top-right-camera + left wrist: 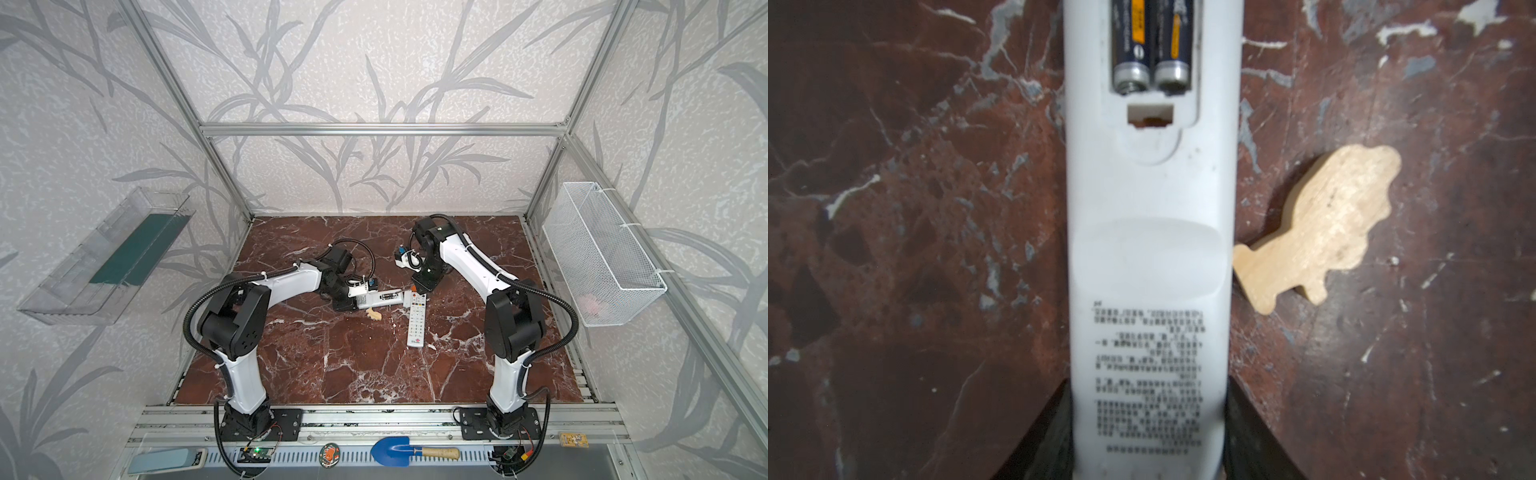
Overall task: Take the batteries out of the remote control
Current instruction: 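Lower the screwdriver tip toward the battery compartment with the right gripper, then pry one battery out of the compartment with the screwdriver tip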
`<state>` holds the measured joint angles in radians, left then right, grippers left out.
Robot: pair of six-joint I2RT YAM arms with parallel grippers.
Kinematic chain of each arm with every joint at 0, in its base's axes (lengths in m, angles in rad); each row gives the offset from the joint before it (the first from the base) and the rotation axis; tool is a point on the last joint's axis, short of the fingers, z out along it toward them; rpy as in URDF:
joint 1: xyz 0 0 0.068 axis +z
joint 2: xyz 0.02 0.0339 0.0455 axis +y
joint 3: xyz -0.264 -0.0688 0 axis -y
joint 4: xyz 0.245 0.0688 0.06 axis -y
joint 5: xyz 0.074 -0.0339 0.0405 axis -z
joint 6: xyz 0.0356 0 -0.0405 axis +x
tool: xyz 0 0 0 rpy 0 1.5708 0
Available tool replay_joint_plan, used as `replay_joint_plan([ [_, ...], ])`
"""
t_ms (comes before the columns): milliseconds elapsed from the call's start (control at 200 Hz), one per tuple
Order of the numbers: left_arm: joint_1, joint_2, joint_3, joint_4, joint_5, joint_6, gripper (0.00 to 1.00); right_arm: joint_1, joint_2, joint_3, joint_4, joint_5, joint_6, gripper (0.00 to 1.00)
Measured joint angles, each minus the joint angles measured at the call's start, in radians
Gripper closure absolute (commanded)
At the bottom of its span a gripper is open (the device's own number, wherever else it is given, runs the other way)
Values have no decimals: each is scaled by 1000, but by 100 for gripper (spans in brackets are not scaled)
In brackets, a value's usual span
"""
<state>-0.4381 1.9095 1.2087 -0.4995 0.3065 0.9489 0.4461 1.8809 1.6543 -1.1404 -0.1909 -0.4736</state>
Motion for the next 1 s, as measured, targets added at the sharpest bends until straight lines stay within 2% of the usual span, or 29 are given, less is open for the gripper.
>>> replay_joint_plan([
  [240, 0, 0, 0, 0, 0, 0, 66, -3, 0, 0, -4, -20, 32, 100],
  [580, 0, 0, 0, 0, -2, -3, 67, -68, 2, -2, -15, -175, 134, 100],
  [1000, -1, 0, 1, -6, -9, -17, 67, -70, -35, -43, -18, -215, 172, 100],
])
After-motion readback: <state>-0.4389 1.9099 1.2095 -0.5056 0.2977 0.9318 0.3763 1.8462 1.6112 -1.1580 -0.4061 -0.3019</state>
